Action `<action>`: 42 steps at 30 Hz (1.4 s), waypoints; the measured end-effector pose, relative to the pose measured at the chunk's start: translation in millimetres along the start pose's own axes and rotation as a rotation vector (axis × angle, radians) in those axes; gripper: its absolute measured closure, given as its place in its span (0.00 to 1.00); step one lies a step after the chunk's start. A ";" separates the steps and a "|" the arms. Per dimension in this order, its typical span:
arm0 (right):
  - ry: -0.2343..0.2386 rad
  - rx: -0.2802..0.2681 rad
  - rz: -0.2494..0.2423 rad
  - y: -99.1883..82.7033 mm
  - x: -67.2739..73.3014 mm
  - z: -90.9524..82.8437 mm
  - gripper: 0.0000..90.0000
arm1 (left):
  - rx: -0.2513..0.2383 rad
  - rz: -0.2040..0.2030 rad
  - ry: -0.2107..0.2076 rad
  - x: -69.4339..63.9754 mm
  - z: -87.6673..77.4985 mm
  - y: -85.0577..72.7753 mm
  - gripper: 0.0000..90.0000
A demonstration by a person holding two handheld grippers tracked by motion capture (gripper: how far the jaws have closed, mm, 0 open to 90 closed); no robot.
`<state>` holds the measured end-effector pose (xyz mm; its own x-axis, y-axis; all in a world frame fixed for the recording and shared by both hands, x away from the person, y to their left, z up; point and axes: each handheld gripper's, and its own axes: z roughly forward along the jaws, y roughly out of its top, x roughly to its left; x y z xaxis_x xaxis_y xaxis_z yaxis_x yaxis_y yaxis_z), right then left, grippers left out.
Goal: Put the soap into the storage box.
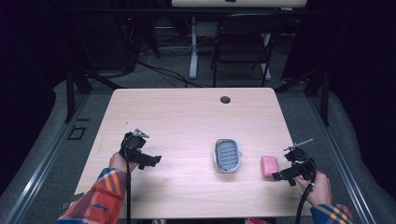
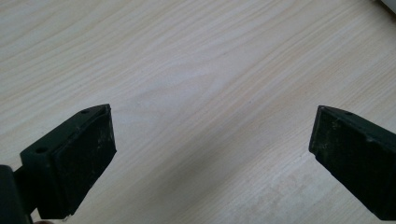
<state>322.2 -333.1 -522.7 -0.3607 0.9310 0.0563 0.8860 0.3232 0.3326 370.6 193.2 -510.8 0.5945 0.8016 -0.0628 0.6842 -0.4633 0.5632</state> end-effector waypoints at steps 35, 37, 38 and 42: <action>0.030 -0.028 0.075 19.5 13.2 7.9 0.00 | 0.007 0.006 -0.008 -0.5 2.9 2.0 0.00; 0.018 -0.031 0.082 22.6 14.0 9.9 0.00 | 0.010 0.008 -0.007 -0.8 3.0 2.2 0.00; 0.020 -0.030 0.081 23.7 14.1 10.8 0.00 | 0.009 0.007 -0.006 -0.7 3.0 2.1 0.00; 0.021 -0.026 0.078 27.2 15.6 12.0 0.00 | 0.008 0.005 -0.007 -0.4 3.2 2.0 0.00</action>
<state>344.2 -307.7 -524.1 -0.2968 0.9494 0.1024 0.9038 0.2446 0.3510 373.1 190.8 -512.3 0.6008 0.7967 -0.0654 0.6846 -0.4706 0.5567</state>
